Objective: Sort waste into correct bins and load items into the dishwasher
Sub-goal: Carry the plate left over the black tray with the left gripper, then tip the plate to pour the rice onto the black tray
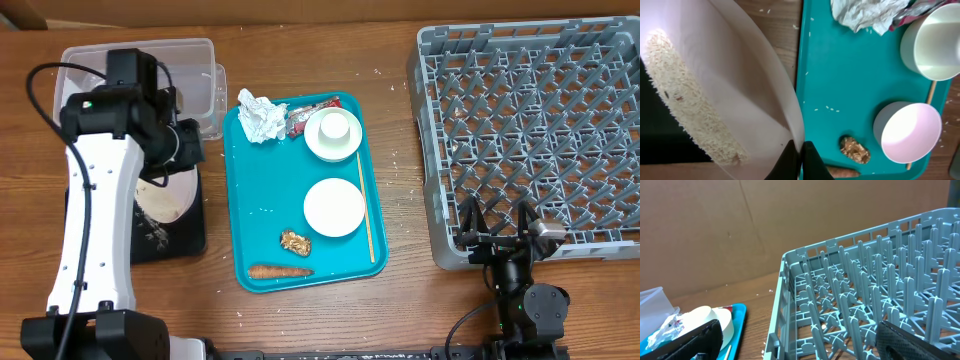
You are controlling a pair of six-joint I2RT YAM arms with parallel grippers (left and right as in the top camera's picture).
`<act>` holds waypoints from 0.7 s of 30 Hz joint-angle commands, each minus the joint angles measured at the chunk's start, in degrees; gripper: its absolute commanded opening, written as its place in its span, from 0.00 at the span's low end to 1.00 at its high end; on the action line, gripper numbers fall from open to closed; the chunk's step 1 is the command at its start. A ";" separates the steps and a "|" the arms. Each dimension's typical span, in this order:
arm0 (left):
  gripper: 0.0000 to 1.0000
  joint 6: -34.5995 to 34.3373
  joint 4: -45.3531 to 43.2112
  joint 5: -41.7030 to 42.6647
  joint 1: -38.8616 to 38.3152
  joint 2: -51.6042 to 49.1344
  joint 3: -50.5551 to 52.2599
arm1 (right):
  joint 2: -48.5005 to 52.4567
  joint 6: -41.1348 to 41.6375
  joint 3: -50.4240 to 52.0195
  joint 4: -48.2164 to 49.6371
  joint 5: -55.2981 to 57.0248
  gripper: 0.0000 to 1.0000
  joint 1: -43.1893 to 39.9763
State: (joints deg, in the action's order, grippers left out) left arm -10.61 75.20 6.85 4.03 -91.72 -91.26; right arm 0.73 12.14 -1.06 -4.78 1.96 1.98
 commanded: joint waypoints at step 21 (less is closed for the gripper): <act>0.04 11.47 -1.29 20.98 10.91 0.66 3.56 | -0.57 -0.20 0.59 0.17 0.74 1.00 0.22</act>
State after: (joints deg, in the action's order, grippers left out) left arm -3.11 74.06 21.30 12.62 -91.72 -88.51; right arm 0.73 12.14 -1.06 -4.78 1.96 1.98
